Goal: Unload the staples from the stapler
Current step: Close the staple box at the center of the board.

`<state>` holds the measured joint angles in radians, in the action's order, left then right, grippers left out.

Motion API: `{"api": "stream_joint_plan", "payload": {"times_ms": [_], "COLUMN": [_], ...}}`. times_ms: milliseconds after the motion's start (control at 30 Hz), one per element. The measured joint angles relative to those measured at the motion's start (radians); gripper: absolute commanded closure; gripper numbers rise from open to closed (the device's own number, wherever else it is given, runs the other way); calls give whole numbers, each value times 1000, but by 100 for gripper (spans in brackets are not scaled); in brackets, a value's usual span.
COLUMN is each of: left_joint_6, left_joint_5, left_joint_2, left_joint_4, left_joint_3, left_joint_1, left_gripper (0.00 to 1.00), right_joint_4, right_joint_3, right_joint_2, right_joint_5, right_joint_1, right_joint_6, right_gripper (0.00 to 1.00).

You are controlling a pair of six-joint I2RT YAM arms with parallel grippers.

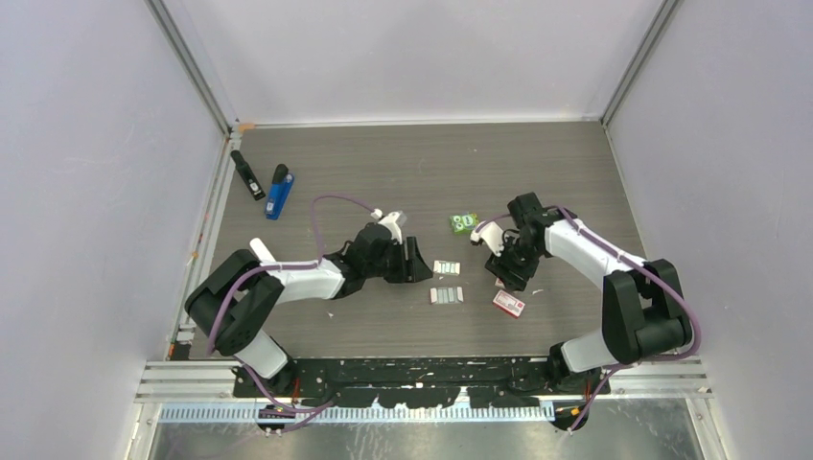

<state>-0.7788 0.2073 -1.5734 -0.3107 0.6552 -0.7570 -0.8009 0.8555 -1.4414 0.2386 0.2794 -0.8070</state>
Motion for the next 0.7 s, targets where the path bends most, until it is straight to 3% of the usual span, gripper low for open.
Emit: {"api": "stream_joint_plan", "payload": {"times_ms": [700], "left_joint_6": [-10], "left_joint_5": [21], "left_joint_2": [0], "left_joint_4": [-42], "left_joint_3": [-11], "left_joint_1": [0], "left_gripper": [45], "right_joint_4": [11], "right_joint_3": [-2], "right_joint_2": [-45], "right_joint_5": [-26], "right_joint_1": [14], "right_joint_6": [-3], "right_gripper": [48]}}
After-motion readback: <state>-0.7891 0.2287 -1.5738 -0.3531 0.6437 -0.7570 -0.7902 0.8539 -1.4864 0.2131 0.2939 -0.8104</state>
